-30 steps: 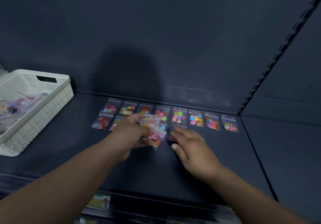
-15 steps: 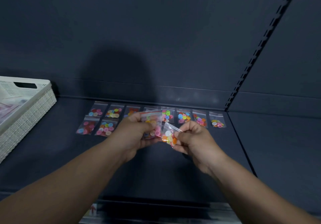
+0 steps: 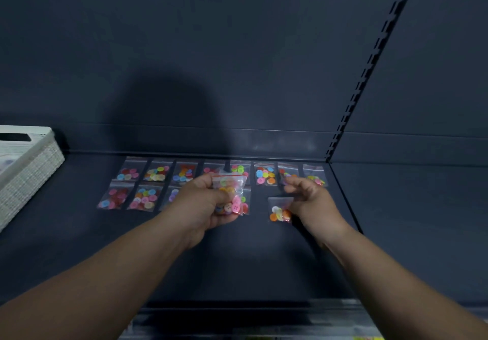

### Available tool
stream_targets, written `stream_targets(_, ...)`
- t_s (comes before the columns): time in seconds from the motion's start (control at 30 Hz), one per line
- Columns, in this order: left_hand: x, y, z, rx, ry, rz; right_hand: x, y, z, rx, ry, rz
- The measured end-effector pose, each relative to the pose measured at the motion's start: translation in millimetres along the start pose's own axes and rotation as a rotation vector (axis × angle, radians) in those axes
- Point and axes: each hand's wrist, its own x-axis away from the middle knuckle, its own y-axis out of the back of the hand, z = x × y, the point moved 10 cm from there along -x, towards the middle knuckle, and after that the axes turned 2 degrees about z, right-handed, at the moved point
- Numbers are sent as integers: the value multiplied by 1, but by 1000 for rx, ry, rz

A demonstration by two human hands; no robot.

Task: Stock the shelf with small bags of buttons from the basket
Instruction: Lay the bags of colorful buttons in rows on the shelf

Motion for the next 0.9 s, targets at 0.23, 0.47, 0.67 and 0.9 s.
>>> stream_targets(0.23,4,2,2,-2,-2,-4,-6,1,-5,145,49,9)
stream_targets(0.47,8,6,2,-5,-15,-11,7,23,33,655,289,-248)
stream_targets(0.67,10,10,2,3,-16,-21,37,-28,23,1052,586,85)
stream_targets(0.9,9,14,2,4,-18,-39,29,-46,7,1070,479,289)
